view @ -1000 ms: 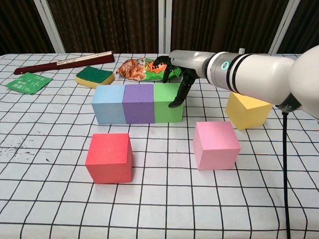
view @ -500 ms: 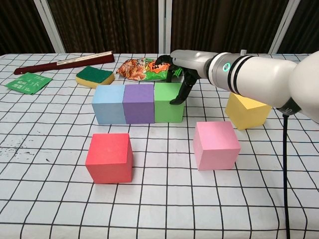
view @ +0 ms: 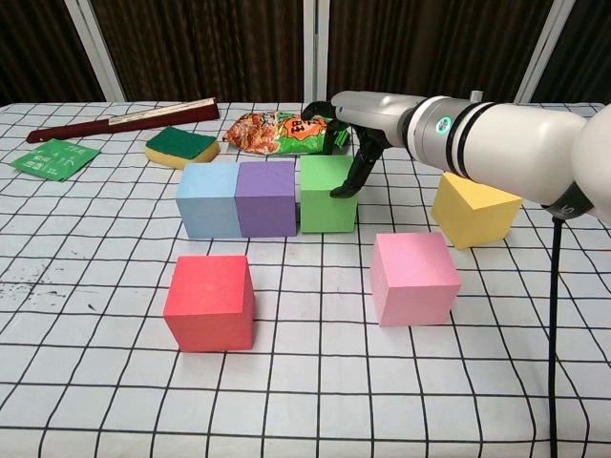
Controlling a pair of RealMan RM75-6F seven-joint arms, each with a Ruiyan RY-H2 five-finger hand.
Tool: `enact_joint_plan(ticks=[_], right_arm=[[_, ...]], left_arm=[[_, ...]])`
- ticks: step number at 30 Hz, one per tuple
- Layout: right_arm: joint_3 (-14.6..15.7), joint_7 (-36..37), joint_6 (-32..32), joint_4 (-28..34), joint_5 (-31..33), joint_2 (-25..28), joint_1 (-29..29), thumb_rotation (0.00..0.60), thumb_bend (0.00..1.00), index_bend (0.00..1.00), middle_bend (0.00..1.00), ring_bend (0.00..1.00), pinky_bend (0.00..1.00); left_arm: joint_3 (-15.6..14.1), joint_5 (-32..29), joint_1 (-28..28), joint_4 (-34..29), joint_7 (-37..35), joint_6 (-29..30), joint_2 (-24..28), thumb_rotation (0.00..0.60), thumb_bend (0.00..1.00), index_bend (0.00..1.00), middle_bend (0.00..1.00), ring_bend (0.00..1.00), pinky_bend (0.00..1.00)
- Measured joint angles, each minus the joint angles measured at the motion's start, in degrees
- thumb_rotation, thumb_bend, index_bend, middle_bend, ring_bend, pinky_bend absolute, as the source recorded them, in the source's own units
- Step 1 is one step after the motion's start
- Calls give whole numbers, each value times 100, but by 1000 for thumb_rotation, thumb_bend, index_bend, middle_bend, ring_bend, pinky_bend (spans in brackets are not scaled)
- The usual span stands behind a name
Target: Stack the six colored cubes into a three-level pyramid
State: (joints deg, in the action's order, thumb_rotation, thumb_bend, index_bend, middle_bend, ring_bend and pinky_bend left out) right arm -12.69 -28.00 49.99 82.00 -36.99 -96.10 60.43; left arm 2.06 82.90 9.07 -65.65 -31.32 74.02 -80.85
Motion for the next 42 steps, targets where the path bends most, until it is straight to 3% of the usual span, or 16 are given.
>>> enact_joint_plan(ticks=[42], right_arm=[[-55, -179, -50, -133, 260, -150, 119, 600, 196, 0, 344, 0, 0]], left_arm=[[-6, 16, 32, 36, -62, -31, -25, 600, 0, 133, 161, 42, 60]])
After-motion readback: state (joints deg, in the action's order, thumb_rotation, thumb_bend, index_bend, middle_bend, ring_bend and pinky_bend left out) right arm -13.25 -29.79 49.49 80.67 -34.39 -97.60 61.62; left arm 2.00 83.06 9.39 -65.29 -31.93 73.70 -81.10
